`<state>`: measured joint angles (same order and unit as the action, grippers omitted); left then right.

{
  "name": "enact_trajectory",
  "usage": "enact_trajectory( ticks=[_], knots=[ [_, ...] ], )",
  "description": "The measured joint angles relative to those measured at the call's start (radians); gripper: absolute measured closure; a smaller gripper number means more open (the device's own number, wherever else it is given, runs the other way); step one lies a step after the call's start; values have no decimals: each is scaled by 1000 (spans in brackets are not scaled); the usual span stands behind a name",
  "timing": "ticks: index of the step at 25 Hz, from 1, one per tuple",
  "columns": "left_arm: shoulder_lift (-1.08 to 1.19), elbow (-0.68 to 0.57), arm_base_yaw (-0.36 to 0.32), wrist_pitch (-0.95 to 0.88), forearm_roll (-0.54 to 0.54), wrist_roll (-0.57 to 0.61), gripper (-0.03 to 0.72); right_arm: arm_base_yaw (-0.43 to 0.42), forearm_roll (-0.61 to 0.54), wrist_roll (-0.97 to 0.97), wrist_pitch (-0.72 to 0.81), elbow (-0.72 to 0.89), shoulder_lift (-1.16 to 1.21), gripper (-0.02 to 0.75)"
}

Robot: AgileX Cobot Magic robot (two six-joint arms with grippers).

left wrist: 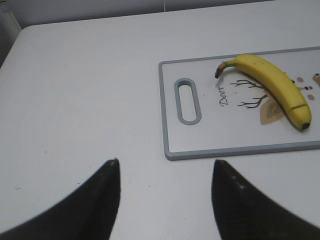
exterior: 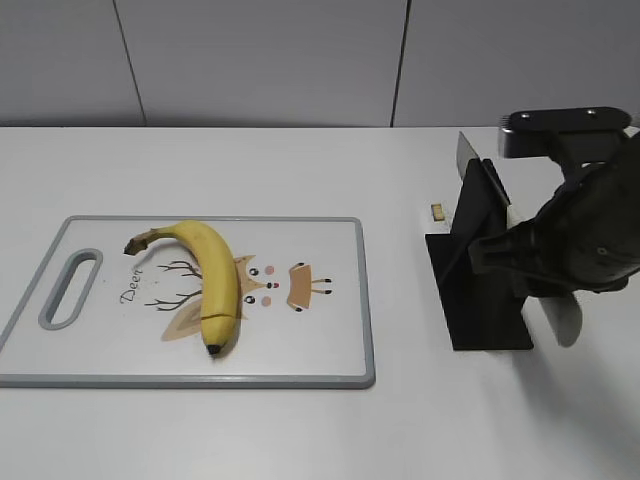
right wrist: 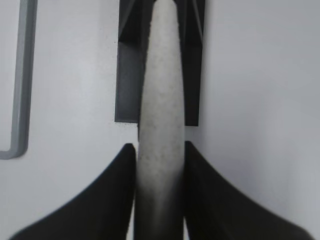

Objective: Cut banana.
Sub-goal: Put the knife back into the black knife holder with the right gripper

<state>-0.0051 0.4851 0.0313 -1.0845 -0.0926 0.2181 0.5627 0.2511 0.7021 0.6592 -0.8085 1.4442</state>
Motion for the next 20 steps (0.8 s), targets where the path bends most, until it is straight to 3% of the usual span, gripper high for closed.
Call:
enact_trajectory(
  ticks=[5, 7, 10, 16, 20],
  knots=[
    [0, 0, 0, 0, 0, 0, 135, 0, -4, -10, -5, 1, -34, 220],
    [0, 0, 0, 0, 0, 0, 135, 0, -5, -36, -5, 1, -84, 167],
    [0, 0, 0, 0, 0, 0, 135, 0, -24, -163, -4, 1, -184, 143],
    [0, 0, 0, 0, 0, 0, 135, 0, -212, -548, 66, 9, -424, 144],
    [0, 0, 0, 0, 0, 0, 135, 0, -285, -642, 144, 65, -595, 145]
  ],
)
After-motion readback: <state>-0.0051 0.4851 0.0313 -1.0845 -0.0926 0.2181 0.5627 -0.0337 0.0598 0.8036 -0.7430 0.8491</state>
